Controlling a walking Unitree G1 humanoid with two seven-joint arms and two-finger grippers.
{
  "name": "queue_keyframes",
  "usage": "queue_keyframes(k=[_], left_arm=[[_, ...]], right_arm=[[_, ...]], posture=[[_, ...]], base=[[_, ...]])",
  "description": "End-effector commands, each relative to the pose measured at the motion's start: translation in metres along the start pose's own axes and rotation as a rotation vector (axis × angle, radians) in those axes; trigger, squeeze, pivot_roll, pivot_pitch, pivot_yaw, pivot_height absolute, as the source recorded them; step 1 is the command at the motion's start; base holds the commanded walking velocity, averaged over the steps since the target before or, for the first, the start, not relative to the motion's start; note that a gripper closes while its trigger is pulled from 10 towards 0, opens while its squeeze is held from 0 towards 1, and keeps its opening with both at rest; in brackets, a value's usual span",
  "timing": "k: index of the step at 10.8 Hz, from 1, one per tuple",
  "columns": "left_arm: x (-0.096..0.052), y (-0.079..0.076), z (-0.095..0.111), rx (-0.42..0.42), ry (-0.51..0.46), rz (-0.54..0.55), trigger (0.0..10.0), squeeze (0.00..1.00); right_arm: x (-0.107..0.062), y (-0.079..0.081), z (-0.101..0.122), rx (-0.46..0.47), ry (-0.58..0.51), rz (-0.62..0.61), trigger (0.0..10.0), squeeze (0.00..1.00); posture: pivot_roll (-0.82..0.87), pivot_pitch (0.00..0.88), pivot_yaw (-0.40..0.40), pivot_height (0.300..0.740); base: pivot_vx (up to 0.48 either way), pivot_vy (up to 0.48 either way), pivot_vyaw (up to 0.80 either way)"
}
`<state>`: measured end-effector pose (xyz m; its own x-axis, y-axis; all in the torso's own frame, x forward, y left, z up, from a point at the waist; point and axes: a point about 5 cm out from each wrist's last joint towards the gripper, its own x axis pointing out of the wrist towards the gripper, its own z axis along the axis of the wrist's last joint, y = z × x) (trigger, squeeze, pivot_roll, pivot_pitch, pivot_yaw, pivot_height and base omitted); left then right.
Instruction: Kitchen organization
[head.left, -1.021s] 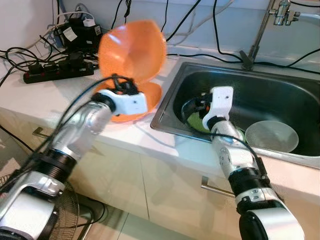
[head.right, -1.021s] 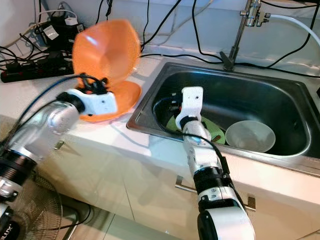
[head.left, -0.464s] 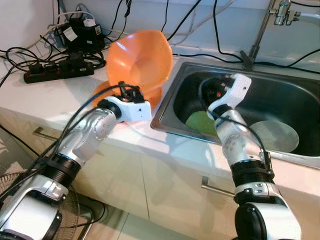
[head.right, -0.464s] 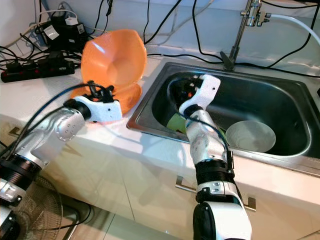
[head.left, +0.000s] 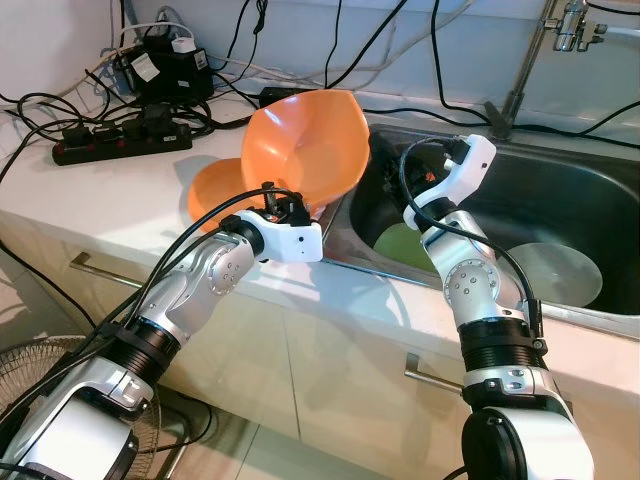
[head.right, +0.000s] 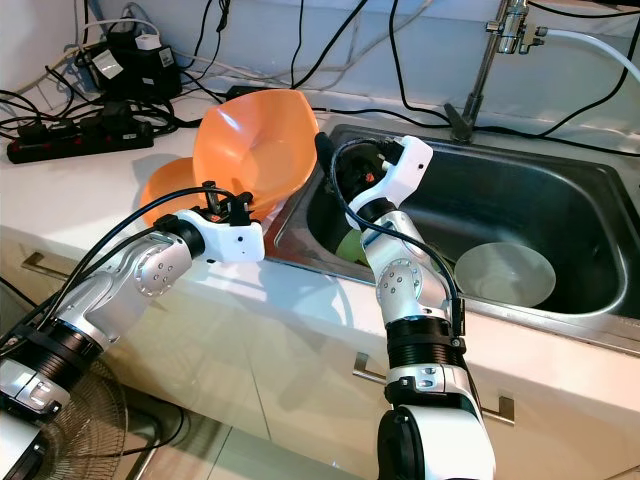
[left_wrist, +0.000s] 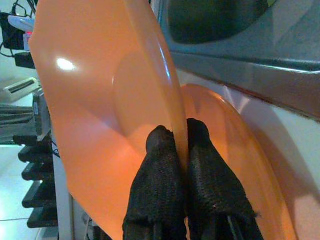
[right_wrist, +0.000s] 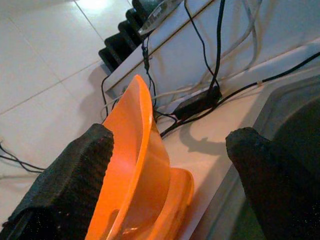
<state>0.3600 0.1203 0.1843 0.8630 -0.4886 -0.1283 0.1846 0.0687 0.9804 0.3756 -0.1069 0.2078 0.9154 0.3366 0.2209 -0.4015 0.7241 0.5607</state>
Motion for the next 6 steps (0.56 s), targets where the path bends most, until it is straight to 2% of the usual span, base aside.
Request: queue_keyframes(k=[1,6], left_arm=[[0.000,0.006,0.008,0.024,-0.035,0.018,10.0,0.00],[0.002,0.011,0.021,0.050,-0.097,0.036,10.0,0.00]], right_arm=[[0.001,0.004,0.004,0.001,-0.006,0.021,10.0,0.00],[0.001,0.003,-0.007,0.001,0.043,0.012,10.0,0.00]], posture=[[0.20,0.000,0.046,0.740],[0.21,0.000,0.042,0.740]], base=[[0.000,0.000,0.00],[0.000,0.000,0.00]])
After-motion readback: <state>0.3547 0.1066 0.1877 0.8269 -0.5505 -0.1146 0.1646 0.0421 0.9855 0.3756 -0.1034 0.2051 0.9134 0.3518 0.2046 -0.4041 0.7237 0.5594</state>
